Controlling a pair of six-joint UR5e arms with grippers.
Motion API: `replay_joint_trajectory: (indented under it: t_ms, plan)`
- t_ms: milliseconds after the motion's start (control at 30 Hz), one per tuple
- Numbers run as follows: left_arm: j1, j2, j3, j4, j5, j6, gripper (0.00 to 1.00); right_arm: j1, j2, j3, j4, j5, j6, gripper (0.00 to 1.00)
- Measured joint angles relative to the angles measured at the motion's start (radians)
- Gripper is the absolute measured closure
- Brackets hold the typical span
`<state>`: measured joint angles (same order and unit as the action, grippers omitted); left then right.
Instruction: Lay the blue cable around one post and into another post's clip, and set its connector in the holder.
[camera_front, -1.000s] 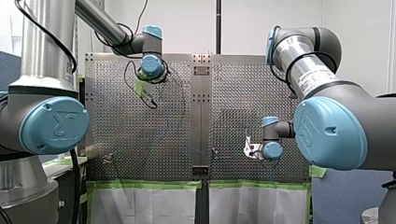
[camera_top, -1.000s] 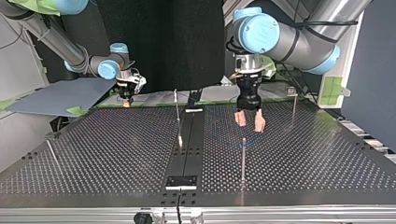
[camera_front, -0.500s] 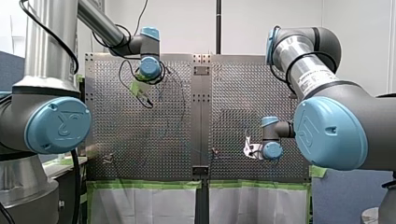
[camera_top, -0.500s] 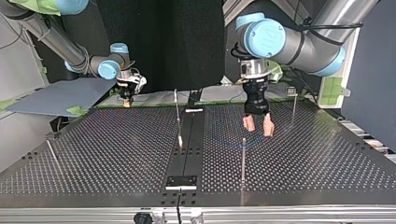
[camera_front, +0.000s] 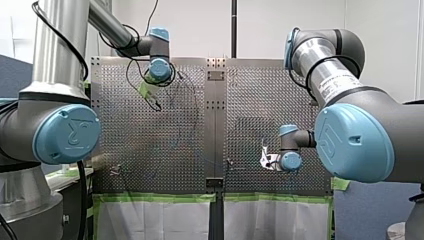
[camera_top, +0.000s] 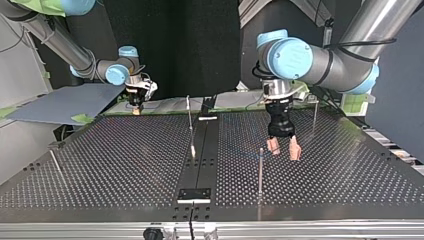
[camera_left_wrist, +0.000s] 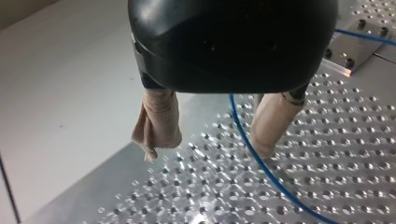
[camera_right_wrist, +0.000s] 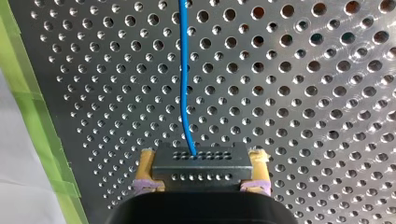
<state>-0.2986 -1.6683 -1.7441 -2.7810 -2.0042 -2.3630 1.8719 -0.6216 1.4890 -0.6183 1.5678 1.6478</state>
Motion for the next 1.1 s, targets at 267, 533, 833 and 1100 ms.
replay_joint_trajectory:
  t_ms: [267,533,833,1100]
  plan:
    - [0.014,-0.065,0.043,0.006,0.050,0.005,0.00,0.002,0.000,0.000,0.000,0.000,0.000,0.62]
    - [0.026,-0.111,0.079,-0.015,0.054,0.005,0.00,0.002,0.000,-0.001,0.000,0.000,0.000,0.62]
    - [0.042,-0.122,0.119,-0.025,0.071,0.011,0.00,-0.008,0.000,-0.006,0.011,0.000,0.004,0.62]
    - [0.042,-0.134,0.125,-0.019,0.090,0.028,0.00,-0.017,0.000,-0.013,0.042,0.006,0.003,0.62]
